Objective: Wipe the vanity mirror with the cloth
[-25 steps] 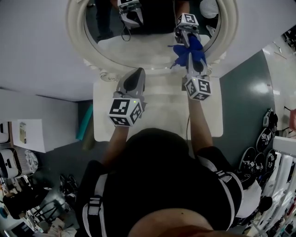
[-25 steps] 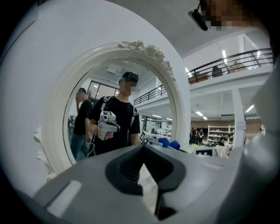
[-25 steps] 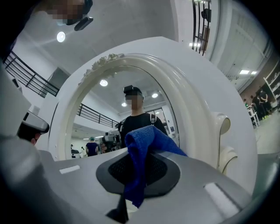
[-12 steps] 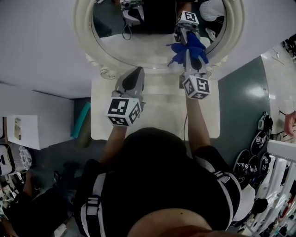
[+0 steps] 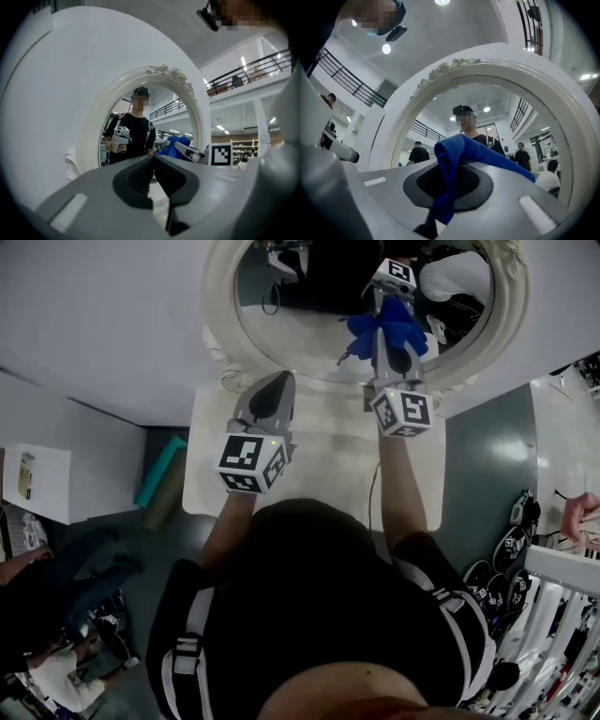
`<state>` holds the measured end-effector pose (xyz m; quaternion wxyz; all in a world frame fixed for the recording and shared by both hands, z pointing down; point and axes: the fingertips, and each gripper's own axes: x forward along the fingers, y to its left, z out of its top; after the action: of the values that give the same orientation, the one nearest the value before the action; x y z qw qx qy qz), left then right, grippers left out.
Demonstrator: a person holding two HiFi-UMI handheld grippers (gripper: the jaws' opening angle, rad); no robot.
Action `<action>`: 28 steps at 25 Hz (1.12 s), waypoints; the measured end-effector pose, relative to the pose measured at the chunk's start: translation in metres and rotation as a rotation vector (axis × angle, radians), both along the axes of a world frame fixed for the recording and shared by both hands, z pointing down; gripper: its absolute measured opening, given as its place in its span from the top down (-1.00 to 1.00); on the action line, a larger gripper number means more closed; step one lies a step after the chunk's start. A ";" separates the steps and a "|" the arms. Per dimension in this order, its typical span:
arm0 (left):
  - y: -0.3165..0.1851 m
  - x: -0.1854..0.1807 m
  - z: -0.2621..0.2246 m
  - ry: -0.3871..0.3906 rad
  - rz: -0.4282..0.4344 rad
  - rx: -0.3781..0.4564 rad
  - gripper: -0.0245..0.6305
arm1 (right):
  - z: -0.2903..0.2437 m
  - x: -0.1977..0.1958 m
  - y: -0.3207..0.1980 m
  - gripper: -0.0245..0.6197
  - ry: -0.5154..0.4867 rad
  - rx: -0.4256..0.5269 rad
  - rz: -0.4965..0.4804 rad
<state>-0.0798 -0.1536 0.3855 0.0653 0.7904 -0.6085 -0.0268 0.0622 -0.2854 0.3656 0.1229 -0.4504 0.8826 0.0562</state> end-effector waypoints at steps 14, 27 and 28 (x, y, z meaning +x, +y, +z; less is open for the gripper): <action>0.017 -0.074 -0.014 0.033 -0.079 0.023 0.90 | -0.061 -0.125 0.019 0.83 0.093 0.122 -0.161; 0.028 -0.121 -0.005 0.070 -0.145 0.022 0.90 | -0.039 -0.234 0.040 0.83 0.353 0.197 -0.227; 0.028 -0.122 -0.005 0.072 -0.147 0.022 0.90 | -0.035 -0.240 0.041 0.83 0.365 0.197 -0.233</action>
<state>-0.2018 -0.1252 0.3805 0.0765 0.7428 -0.6618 -0.0666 -0.1777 -0.2446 0.3301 0.0102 -0.3137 0.9264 0.2082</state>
